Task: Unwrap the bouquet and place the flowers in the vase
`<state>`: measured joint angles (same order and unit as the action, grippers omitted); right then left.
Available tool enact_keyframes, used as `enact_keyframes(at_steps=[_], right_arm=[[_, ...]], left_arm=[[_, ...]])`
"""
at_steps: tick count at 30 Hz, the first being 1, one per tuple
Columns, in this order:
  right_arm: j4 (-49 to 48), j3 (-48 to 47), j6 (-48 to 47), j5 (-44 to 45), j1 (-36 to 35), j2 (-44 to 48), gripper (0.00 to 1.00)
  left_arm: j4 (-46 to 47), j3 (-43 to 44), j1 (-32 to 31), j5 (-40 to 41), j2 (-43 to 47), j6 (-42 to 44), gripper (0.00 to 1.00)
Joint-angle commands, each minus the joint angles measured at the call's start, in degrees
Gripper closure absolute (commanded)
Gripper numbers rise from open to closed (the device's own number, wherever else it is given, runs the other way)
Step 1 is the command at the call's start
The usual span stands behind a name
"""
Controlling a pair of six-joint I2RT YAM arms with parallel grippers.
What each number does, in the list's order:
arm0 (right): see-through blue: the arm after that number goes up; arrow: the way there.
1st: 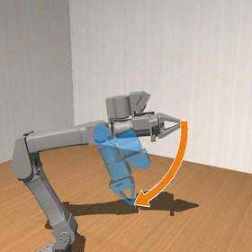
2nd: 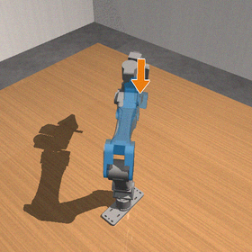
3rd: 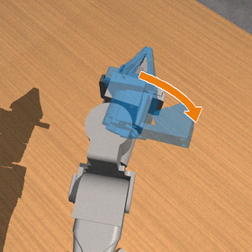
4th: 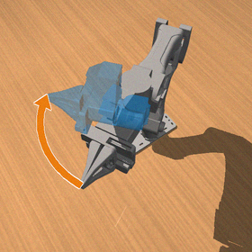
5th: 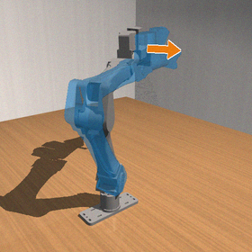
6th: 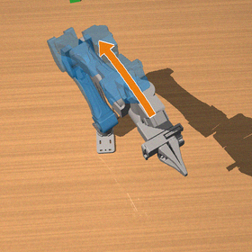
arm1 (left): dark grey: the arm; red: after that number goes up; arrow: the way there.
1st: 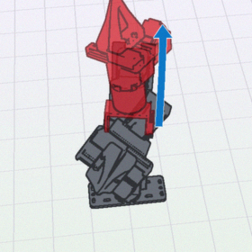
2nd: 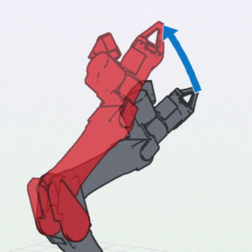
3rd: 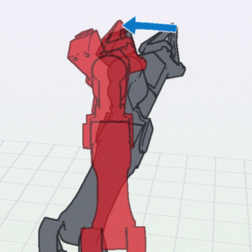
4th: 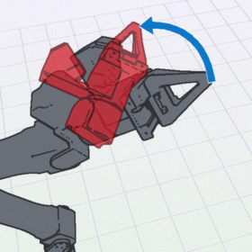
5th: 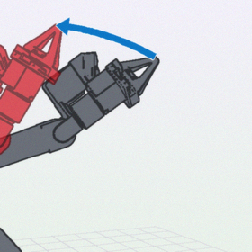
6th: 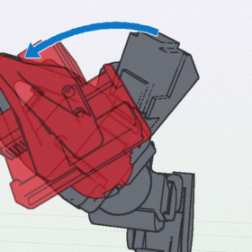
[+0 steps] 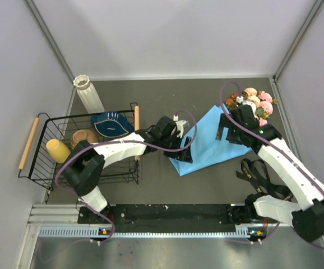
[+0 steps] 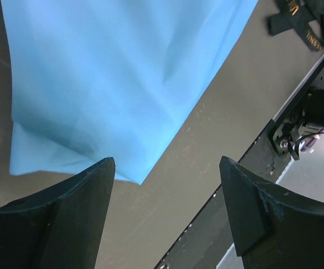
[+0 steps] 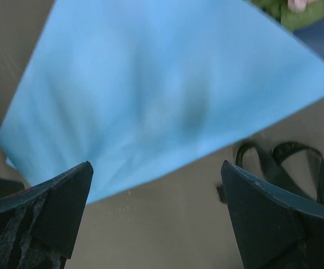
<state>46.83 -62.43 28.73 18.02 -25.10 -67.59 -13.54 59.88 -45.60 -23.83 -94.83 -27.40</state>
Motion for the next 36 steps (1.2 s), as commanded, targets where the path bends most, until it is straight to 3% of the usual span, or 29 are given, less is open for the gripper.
enact_keyframes(at_steps=[1, 8, 14, 18, 23, 27, 32, 36], right_arm=[[1.5, 10.3, 5.4, -9.5, 1.3, 8.3, 0.01], [-1.2, 22.3, 10.6, -13.8, 1.8, 14.1, 0.01], [-10.0, 27.9, 14.7, -19.3, 8.3, 13.0, 0.01], [-28.8, 37.2, 16.7, -23.9, 9.8, 13.4, 0.01], [-41.1, 45.5, 19.0, -26.5, 10.9, 13.9, 0.01], [-49.7, 47.8, 18.6, -23.2, 11.6, 14.3, 0.01], [-61.6, 43.1, 16.9, -26.4, 15.4, 4.4, 0.01], [-69.0, 36.7, 16.7, -30.7, 16.2, -9.0, 0.04]], left_arm=[[2.5, 5.5, -0.5, 2.2, 0.1, 3.0, 0.16], [-6.5, 17.9, 2.1, 2.6, -7.5, 6.2, 0.05], [-10.4, 26.9, 4.0, 2.0, -15.7, 7.0, 0.05], [-10.4, 29.2, 5.1, 2.0, -17.9, 6.9, 0.06], [-11.8, 31.4, 6.1, 2.3, -18.8, 7.7, 0.07], [-10.4, 30.7, 7.6, 1.6, -18.5, 8.4, 0.07], [-10.5, 34.1, 11.4, -2.6, -22.0, 7.9, 0.09], [-9.2, 38.4, 13.3, -9.4, -26.4, 6.9, 0.27]])
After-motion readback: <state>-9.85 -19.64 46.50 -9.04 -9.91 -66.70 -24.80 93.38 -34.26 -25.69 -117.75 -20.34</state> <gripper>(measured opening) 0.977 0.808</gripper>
